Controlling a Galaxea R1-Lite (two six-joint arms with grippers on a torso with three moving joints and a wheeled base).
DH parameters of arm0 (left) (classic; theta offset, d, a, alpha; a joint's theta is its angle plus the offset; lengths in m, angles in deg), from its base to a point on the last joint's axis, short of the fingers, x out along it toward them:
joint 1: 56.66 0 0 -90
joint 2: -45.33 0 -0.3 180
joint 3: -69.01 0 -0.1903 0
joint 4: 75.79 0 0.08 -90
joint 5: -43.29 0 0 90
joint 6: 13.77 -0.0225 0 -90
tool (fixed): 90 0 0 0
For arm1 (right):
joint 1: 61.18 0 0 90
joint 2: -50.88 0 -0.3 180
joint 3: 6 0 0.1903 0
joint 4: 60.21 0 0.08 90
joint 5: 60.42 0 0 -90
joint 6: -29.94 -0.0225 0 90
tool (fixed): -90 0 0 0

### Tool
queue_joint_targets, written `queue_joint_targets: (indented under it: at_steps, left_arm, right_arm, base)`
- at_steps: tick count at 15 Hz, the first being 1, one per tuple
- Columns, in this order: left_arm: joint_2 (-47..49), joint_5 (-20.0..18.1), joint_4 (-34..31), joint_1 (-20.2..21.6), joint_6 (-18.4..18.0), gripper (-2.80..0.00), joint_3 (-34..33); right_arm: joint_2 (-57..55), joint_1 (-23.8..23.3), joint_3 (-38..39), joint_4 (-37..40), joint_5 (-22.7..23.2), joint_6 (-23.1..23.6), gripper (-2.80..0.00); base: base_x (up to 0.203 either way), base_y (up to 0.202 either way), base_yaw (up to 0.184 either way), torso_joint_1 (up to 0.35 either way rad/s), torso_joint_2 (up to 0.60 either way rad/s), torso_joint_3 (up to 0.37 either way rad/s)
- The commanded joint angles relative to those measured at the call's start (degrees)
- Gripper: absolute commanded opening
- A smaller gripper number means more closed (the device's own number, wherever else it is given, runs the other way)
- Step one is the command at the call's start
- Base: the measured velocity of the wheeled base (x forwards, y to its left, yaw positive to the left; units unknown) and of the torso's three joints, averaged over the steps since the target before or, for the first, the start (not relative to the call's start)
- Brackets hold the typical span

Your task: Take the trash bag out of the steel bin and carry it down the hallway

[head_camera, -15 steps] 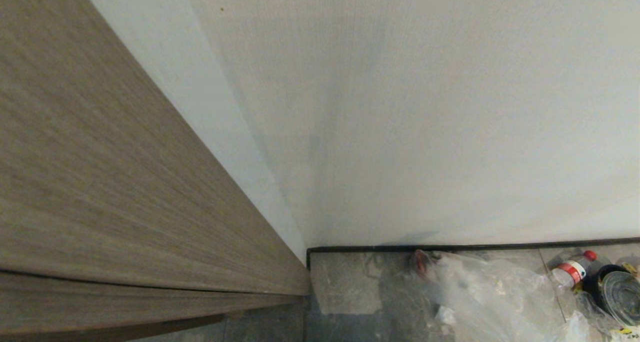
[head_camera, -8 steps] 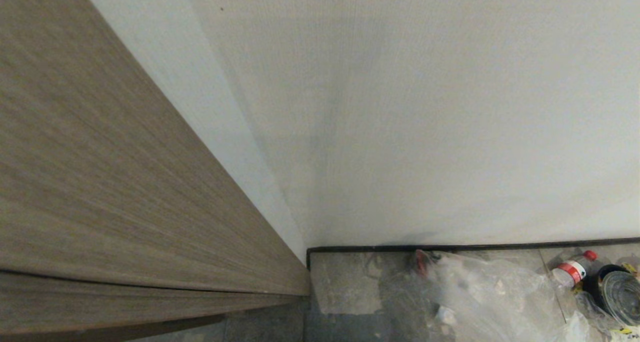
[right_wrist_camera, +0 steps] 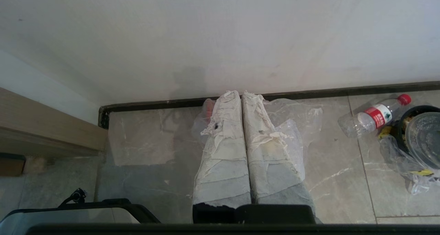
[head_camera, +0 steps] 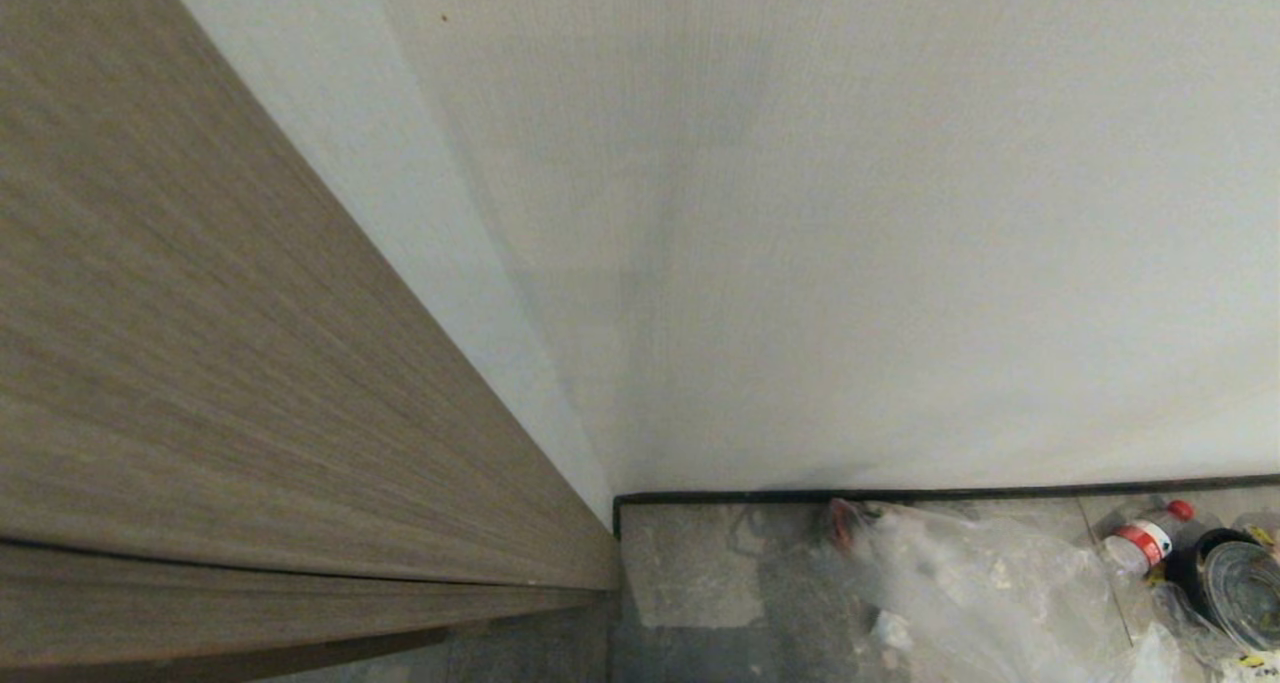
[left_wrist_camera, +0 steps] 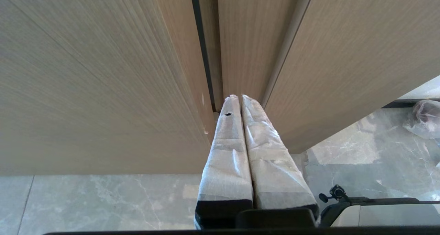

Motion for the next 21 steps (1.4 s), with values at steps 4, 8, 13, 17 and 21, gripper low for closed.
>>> queue_joint_targets:
  at_steps: [4, 8, 13, 17, 21]
  left_arm:
    - [-0.09, 0.05, 0.01, 0.00, 0.04, -2.80, 0.00]
    - [0.00, 0.05, 0.01, 0.00, 0.22, -2.80, 0.00]
    - [0.00, 0.05, 0.01, 0.00, 0.29, -2.80, 0.00]
    - [0.00, 0.05, 0.01, 0.00, 0.22, -2.80, 0.00]
    - [0.00, 0.05, 0.01, 0.00, 0.31, -2.80, 0.00]
  right_arm:
    - [-0.01, 0.04, 0.09, -0.03, -0.03, -0.01, -2.80]
    - [-0.01, -0.02, 0.09, -0.03, -0.03, -0.01, -2.80]
    - [-0.01, -0.02, 0.09, -0.03, -0.03, -0.01, -2.80]
    - [-0.01, 0.06, 0.09, -0.03, -0.02, -0.01, -2.80]
    - [-0.01, 0.05, 0.09, -0.03, -0.03, -0.01, -2.80]
  base:
    - [0.000, 0.000, 0.000, 0.000, 0.00, 0.000]
    - [0.000, 0.000, 0.000, 0.004, 0.00, 0.107]
    - [0.000, 0.000, 0.000, 0.001, 0.00, 0.197]
    - [0.000, 0.000, 0.000, 0.003, 0.00, 0.202]
    - [0.000, 0.000, 0.000, 0.001, 0.00, 0.207]
